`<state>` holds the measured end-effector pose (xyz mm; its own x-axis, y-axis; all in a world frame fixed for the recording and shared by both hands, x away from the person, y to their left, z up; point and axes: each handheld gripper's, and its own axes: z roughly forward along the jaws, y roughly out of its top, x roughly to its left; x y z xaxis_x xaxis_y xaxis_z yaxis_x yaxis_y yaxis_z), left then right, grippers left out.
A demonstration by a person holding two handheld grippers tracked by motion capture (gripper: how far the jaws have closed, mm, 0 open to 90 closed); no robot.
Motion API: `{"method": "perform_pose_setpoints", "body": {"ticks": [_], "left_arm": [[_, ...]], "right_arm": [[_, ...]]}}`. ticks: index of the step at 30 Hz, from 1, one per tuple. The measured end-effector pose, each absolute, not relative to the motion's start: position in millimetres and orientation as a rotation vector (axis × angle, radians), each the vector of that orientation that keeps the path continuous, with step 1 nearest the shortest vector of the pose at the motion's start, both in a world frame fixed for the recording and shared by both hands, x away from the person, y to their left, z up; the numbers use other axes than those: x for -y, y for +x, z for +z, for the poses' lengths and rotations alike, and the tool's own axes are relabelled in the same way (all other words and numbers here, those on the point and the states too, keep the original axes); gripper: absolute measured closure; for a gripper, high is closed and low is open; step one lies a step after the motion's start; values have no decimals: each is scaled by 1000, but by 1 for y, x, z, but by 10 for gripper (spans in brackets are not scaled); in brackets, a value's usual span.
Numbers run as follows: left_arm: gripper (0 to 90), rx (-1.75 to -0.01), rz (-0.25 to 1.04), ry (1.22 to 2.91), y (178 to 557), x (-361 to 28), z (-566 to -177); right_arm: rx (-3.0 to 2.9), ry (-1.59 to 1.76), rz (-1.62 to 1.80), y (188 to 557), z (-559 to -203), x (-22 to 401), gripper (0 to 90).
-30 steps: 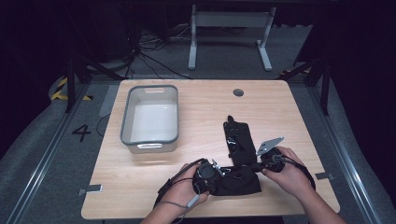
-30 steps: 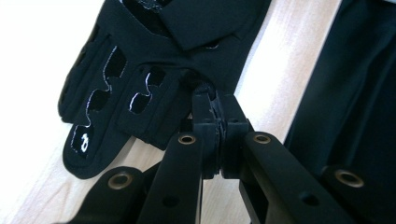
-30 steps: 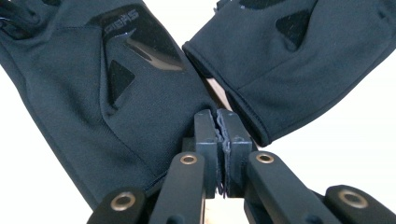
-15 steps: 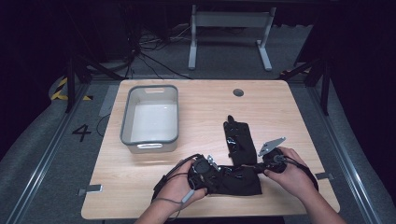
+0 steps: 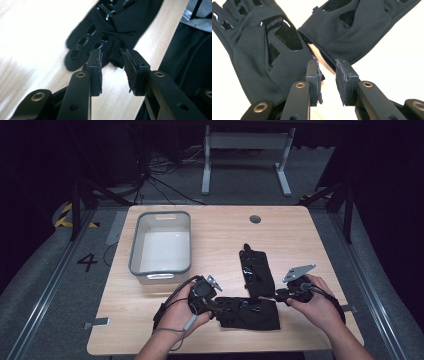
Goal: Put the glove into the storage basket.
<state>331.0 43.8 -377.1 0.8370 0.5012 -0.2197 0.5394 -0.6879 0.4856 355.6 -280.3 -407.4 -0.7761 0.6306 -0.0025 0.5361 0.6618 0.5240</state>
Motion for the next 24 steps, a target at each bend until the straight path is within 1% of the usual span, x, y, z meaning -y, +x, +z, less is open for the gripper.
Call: {"method": "perform_pose_setpoints", "body": {"ticks": [3,10,14,19,24], "left_arm": [[672,-790,-58,2462,335,-52,-376],[665,-842,-35,2440,346,-67,-378],[632,-875,5,2448,352,-76,-383],[633,-928,14,2428,359,-88,-386],[632,-939,17,2416,362,-93,-387]], "right_arm": [[-2676,994,797,357,-405,283,731],[-2641,1089,873,362,-399,290,726],[-2606,1118,881,368,-396,292,748],[-2597,1180,923,384,-395,293,771],[-2567,1227,898,403,-393,291,775]]}}
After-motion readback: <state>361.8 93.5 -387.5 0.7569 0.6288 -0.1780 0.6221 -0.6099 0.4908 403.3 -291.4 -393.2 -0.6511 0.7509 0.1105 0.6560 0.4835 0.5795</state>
